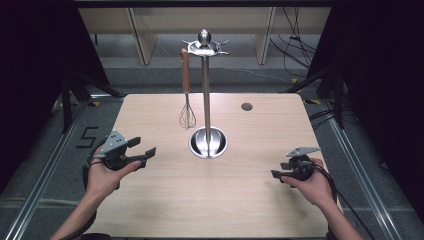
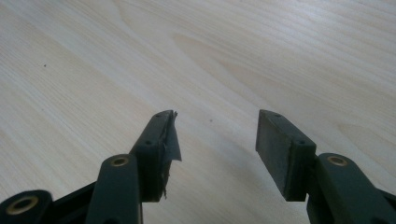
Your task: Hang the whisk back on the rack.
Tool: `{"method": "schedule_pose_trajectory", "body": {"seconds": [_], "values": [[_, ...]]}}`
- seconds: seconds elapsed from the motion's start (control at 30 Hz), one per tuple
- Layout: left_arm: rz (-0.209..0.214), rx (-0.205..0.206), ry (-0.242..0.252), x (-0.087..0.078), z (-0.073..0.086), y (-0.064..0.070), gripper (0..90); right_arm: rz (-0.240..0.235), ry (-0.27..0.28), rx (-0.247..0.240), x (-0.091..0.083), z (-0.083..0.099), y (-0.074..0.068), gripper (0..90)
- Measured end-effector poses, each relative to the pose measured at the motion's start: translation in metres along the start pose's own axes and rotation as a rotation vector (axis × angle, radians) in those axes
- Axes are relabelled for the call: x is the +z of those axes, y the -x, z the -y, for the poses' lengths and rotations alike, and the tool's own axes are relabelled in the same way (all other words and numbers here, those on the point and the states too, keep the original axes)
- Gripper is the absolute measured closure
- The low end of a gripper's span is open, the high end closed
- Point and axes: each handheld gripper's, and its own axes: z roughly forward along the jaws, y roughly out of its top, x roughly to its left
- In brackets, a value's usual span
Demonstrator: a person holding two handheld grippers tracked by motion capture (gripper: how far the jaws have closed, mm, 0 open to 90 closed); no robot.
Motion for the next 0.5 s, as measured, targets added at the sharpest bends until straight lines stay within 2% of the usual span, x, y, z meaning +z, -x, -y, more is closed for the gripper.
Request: {"method": "schedule_pose_trajectory", "body": {"seconds": [0.1, 0.2, 0.23, 0.3, 0.33, 0.37, 0.4, 0.43, 0.47, 0.5], "values": [[-0.002, 0.004, -0.036, 0.005, 0.016, 0.002, 28.8, -0.002, -0.001, 0.001, 0.000, 0.000, 0.000, 47.7], [-0.004, -0.005, -0.053, 0.008, 0.023, 0.003, 28.8, -0.005, -0.006, 0.014, 0.000, 0.000, -0.001, 47.7], [-0.005, 0.011, -0.060, 0.010, 0.026, 0.003, 28.8, -0.004, 0.009, 0.014, 0.001, 0.000, -0.001, 47.7], [-0.013, 0.009, -0.088, 0.017, 0.036, 0.003, 28.9, -0.005, -0.006, 0.007, 0.000, -0.001, -0.001, 47.7], [-0.013, 0.009, -0.088, 0.017, 0.036, 0.003, 28.9, -0.005, -0.006, 0.007, 0.000, -0.001, -0.001, 47.7], [-0.022, 0.012, -0.127, 0.022, 0.045, 0.002, 28.8, -0.004, 0.011, 0.010, 0.001, 0.000, -0.001, 47.7], [-0.022, 0.012, -0.127, 0.022, 0.045, 0.002, 28.9, -0.004, 0.011, 0.010, 0.001, 0.000, -0.001, 47.7], [-0.018, 0.026, -0.164, 0.024, 0.050, -0.001, 29.0, -0.007, -0.003, 0.007, 0.000, -0.001, 0.000, 47.7], [-0.012, 0.027, -0.202, 0.026, 0.054, -0.003, 29.1, -0.010, 0.029, 0.010, 0.003, 0.000, 0.000, 47.7], [-0.020, 0.019, -0.209, 0.028, 0.056, -0.004, 29.2, -0.008, 0.030, 0.009, 0.003, 0.000, 0.000, 47.7]]}}
